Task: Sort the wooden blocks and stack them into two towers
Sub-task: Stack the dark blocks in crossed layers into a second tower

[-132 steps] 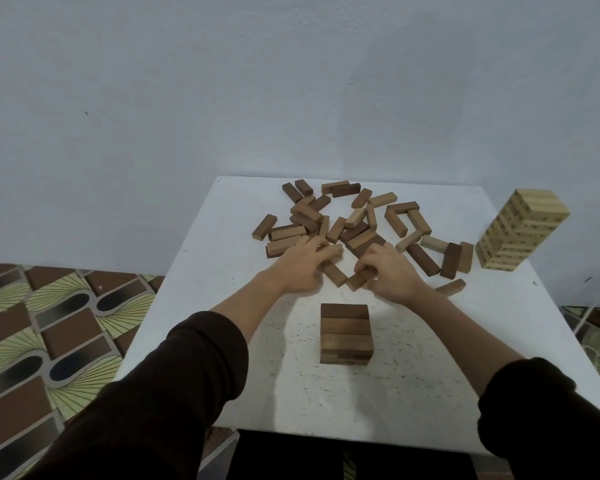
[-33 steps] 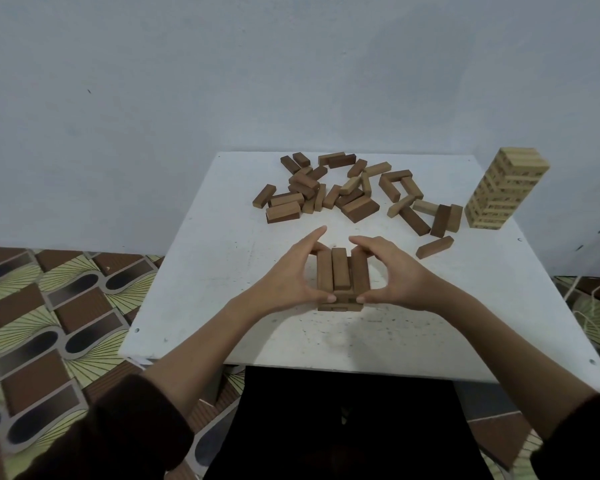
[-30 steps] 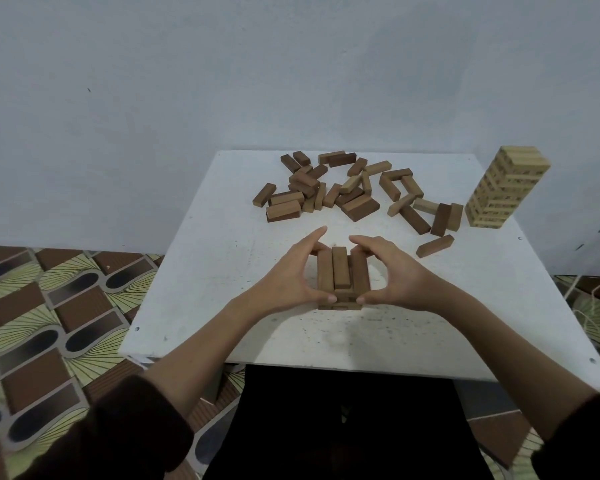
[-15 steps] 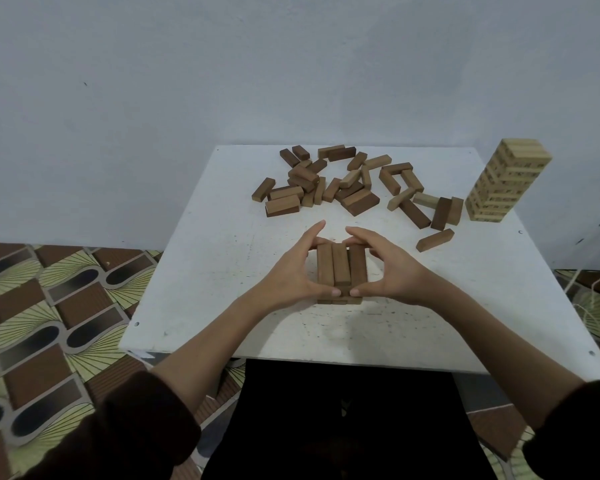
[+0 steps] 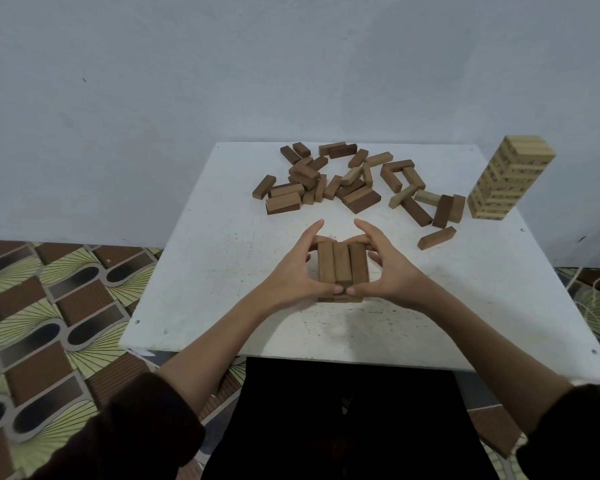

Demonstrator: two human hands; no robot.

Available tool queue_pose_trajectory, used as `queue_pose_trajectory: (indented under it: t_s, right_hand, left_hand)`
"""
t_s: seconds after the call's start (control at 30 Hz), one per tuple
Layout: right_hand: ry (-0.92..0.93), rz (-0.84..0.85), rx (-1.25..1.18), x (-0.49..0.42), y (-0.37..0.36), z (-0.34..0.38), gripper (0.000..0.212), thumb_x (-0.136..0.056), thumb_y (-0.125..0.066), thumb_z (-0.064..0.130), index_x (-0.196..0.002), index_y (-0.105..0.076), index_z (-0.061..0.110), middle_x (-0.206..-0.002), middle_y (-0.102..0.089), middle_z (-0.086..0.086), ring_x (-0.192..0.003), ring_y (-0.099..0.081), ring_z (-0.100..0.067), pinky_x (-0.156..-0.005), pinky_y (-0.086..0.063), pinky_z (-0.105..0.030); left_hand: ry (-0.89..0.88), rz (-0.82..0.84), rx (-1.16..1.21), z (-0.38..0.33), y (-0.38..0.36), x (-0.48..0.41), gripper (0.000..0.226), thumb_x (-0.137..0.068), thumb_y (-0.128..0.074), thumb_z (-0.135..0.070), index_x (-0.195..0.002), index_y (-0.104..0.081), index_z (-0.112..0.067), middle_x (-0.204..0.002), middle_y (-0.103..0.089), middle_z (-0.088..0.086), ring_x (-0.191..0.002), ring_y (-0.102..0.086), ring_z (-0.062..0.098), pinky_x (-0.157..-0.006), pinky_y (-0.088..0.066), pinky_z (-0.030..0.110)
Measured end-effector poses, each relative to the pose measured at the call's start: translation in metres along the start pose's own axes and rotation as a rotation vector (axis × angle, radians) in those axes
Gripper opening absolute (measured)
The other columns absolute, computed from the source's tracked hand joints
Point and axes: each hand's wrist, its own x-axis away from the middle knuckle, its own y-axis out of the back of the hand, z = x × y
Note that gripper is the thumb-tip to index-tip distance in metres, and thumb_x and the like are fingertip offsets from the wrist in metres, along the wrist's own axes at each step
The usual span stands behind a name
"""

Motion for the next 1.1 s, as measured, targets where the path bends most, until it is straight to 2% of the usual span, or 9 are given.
queue_pose_trajectory:
  t_s: [0.23,0.5,0.67,0.73,0.83,0.9,0.97,1.03,1.1]
  right_hand:
    - [-0.032,-0.002,-0.062,-0.001,-0.002,0.002,0.106,-0.057,-0.079,0.025,-0.144,-0.018,0.029,-0.112,-0.039,0.031,-0.107,-0.041,0.012,-0.1,-0.022,-0.016]
    - [-0.032,0.005,-0.123,-0.001,-0.005,0.0,0.101,-0.064,-0.079,0.014,-0.143,-0.019,0.031,-0.114,-0.041,0.028,-0.109,-0.041,0.013,-0.107,-0.021,-0.025]
    - [-0.052,0.012,-0.148,-0.002,-0.006,0.001,0.108,-0.057,-0.078,0.023,-0.144,-0.014,0.033,-0.122,-0.038,0.024,-0.114,-0.041,0.004,-0.099,-0.026,-0.009]
    - [-0.05,0.023,-0.153,0.0,-0.005,0.0,0.116,-0.056,-0.08,0.025,-0.146,-0.008,0.034,-0.134,-0.029,0.02,-0.124,-0.03,0.002,-0.087,-0.027,0.005]
    - [-0.06,0.011,-0.272,0.003,-0.003,-0.001,0.108,-0.064,-0.077,0.036,-0.147,-0.008,0.036,-0.143,-0.023,0.019,-0.131,-0.021,0.0,-0.104,-0.019,-0.017]
    - [-0.116,-0.052,-0.362,0.003,-0.006,-0.001,0.086,-0.08,-0.064,0.048,-0.147,-0.013,0.033,-0.151,-0.022,0.014,-0.136,-0.022,-0.004,-0.107,-0.019,-0.024]
    - [-0.173,-0.142,-0.354,0.001,-0.012,0.001,0.067,-0.093,-0.04,0.052,-0.149,-0.017,0.024,-0.155,-0.019,0.008,-0.142,-0.018,-0.011,-0.11,-0.017,-0.023]
    - [-0.266,-0.204,-0.497,-0.001,-0.02,0.004,0.063,-0.095,-0.029,0.056,-0.148,-0.024,0.023,-0.155,-0.023,0.007,-0.143,-0.021,-0.015,-0.115,-0.015,-0.03]
    - [-0.35,-0.224,-0.605,-0.003,-0.026,0.008,0.057,-0.096,-0.027,0.056,-0.139,-0.041,0.021,-0.14,-0.044,0.007,-0.132,-0.037,-0.016,-0.118,-0.016,-0.039]
  left_hand:
    - [0.02,0.018,0.041,-0.001,-0.001,0.0,0.108,-0.061,-0.077,-0.027,-0.148,-0.013,-0.028,-0.124,-0.046,-0.016,-0.116,-0.044,-0.002,-0.107,-0.026,0.022]
    - [0.029,0.014,0.06,0.001,-0.001,-0.001,0.109,-0.06,-0.078,-0.026,-0.148,-0.014,-0.028,-0.13,-0.046,-0.005,-0.126,-0.042,0.009,-0.115,-0.027,0.034]
    - [0.024,0.013,0.071,0.002,-0.001,0.0,0.112,-0.059,-0.079,-0.029,-0.149,-0.012,-0.027,-0.135,-0.043,-0.006,-0.128,-0.039,0.007,-0.115,-0.026,0.035]
    - [0.02,0.029,0.048,0.003,0.0,0.002,0.121,-0.055,-0.081,-0.046,-0.149,-0.007,-0.029,-0.147,-0.031,-0.011,-0.133,-0.029,0.002,-0.112,-0.024,0.028]
    - [0.089,0.038,0.129,-0.002,-0.001,0.008,0.126,-0.051,-0.055,-0.088,-0.15,-0.002,-0.032,-0.155,-0.01,-0.018,-0.137,-0.014,0.0,-0.108,-0.018,0.025]
    - [0.171,0.02,0.226,-0.005,-0.003,0.009,0.107,-0.068,-0.031,-0.088,-0.151,-0.004,-0.027,-0.158,-0.006,-0.013,-0.142,-0.009,0.005,-0.115,-0.012,0.027]
    - [0.212,-0.029,0.242,-0.01,-0.006,0.01,0.072,-0.095,-0.016,-0.061,-0.151,-0.014,-0.015,-0.158,-0.014,0.004,-0.145,-0.012,0.016,-0.112,-0.013,0.017]
    - [0.24,-0.027,0.405,-0.016,-0.009,0.009,0.066,-0.101,-0.007,-0.048,-0.14,-0.034,-0.002,-0.146,-0.034,0.019,-0.137,-0.033,0.023,-0.11,-0.028,0.024]
    - [0.273,0.005,0.567,-0.021,-0.013,0.006,0.067,-0.099,-0.006,-0.052,-0.116,-0.054,-0.007,-0.122,-0.059,0.007,-0.11,-0.058,0.009,-0.092,-0.045,0.022]
